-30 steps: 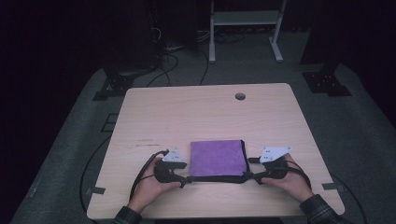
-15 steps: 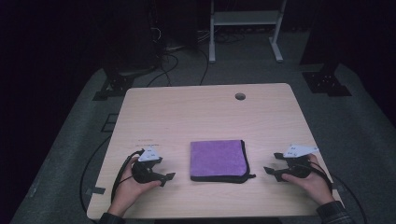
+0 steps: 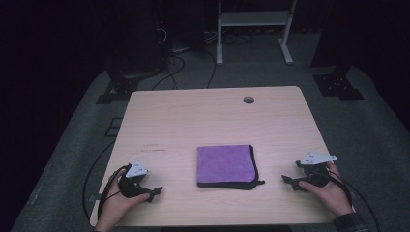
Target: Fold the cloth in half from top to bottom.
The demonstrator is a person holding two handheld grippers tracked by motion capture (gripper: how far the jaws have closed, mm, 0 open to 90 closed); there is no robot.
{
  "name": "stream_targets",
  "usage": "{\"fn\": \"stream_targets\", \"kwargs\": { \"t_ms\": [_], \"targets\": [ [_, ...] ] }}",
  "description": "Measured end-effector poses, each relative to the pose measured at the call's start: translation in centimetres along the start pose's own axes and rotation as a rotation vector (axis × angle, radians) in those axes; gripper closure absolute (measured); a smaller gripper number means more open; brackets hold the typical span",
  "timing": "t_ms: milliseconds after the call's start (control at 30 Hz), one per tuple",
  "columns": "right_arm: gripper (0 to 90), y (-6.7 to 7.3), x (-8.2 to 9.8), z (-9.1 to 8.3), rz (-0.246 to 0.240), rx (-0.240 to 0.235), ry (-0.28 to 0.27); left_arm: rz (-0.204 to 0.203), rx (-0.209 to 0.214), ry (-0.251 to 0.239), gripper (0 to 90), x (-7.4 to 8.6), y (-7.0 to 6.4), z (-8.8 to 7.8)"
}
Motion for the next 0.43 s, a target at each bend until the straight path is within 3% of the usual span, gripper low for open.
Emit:
{"fn": "stream_targets", "kwargs": {
  "t_ms": [67, 433],
  "targets": [
    [13.2, -0.01, 0.09, 0.08, 0.001, 0.000, -0.011, 0.004, 0.006, -0.026, 0.0, 0.22, 0.13, 0.13],
    [12.9, -0.04, 0.09, 0.09, 0.001, 0.000, -0.010, 0.003, 0.005, -0.023, 0.0, 0.06, 0.09, 0.31]
  ]
}}
Point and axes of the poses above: each handheld gripper's, and its own axes: z roughly forward along the jaws, x roughly out of its underside, y roughly to its left, the point moved 2 cm from there along z, roughly forward along the jaws, and after that the axes turned 4 degrees about -z, right-handed, at the moved point
